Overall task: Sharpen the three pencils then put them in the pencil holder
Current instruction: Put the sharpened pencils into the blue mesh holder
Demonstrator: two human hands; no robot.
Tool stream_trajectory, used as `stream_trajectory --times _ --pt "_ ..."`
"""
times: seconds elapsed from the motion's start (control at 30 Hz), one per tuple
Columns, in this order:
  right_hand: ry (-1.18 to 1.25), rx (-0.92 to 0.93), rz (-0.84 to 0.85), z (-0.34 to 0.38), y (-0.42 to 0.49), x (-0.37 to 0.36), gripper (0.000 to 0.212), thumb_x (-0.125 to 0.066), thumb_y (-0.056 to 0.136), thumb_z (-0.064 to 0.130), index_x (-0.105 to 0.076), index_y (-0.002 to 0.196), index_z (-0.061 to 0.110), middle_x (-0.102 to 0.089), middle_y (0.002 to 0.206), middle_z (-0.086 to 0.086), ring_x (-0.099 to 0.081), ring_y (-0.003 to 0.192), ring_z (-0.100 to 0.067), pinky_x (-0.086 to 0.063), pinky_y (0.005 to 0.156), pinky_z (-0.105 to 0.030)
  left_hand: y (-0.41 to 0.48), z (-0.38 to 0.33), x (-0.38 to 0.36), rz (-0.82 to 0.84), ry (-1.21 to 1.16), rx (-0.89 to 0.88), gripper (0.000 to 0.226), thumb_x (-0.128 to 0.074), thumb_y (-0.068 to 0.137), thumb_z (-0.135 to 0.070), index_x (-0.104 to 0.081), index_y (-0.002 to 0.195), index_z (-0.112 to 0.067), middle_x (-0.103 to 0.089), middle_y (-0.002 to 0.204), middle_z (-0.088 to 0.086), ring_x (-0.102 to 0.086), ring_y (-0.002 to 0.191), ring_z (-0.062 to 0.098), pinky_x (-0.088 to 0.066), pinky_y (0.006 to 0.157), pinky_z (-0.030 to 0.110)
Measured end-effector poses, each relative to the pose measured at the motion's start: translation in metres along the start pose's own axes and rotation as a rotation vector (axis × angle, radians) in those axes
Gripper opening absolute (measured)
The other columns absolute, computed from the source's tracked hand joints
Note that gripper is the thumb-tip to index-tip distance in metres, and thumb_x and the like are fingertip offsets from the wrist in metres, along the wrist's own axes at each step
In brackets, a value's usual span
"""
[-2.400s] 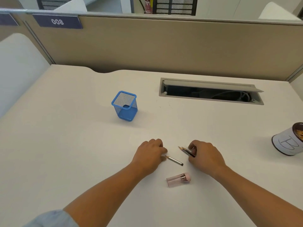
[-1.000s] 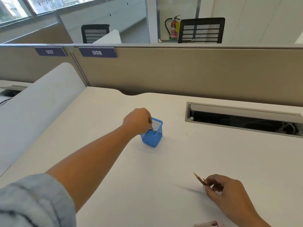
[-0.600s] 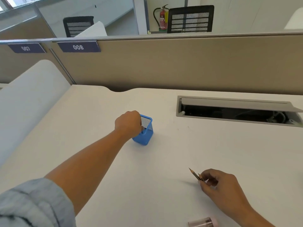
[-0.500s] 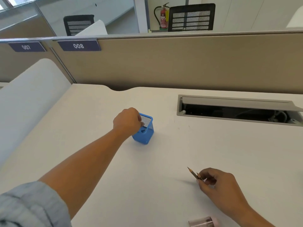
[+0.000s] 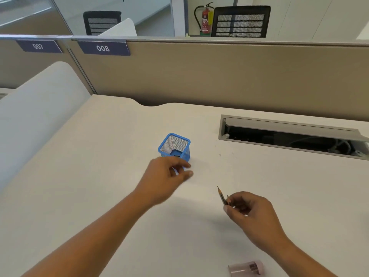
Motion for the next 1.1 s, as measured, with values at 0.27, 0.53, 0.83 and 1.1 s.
stream_trajectory --times 0.27,0.53,0.83,1.1 --pt "0.058 0.110 0.101 0.044 0.003 -0.020 0.013 -0.077 0.081 0.012 -0.076 0.079 0.025 -0.075 0.077 0.008 -0.067 0.067 -0.010 -0.052 0.064 -0.013 -0.038 -0.015 -0.029 0.073 -0.263 0.070 0.016 -0.073 0.083 -0.033 -0.075 0.099 -0.028 -0.072 0.079 -0.013 -0.064 0.069 0.003 -0.054 0.065 0.019" --pt "0.012 0.155 0.138 0.062 0.016 -0.025 0.013 -0.078 0.081 0.012 -0.077 0.082 0.024 -0.075 0.077 0.009 -0.068 0.067 -0.009 -0.052 0.063 -0.015 -0.035 -0.014 -0.004 0.078 -0.357 0.058 0.009 -0.071 0.086 -0.025 -0.077 0.093 -0.023 -0.074 0.077 -0.004 -0.068 0.072 0.008 -0.055 0.066 0.020" --pt "-0.097 0.310 0.082 0.107 0.079 -0.025 0.022 -0.073 0.085 0.008 -0.074 0.100 0.023 -0.075 0.079 0.005 -0.071 0.070 -0.007 -0.057 0.068 -0.017 0.022 -0.015 0.062 -0.386 0.297 -0.075 0.010 -0.063 0.088 -0.031 -0.070 0.095 -0.032 -0.072 0.083 -0.015 -0.065 0.074 0.010 -0.056 0.067 0.031" --pt "-0.244 0.407 0.039 0.135 0.128 -0.047 0.012 -0.067 0.091 0.022 -0.077 0.096 0.017 -0.074 0.089 0.003 -0.068 0.074 -0.009 -0.054 0.070 -0.023 0.069 -0.004 0.041 -0.179 0.675 0.062 0.016 -0.064 0.088 -0.023 -0.069 0.103 -0.027 -0.070 0.099 0.002 -0.064 0.083 0.024 -0.047 0.060 0.030"
Point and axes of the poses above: each hand's wrist, its own y-axis towards the middle knuckle, its own x-axis out of the back of the hand, z = x × y, the point moved 4 cm from there along y, towards the middle knuckle
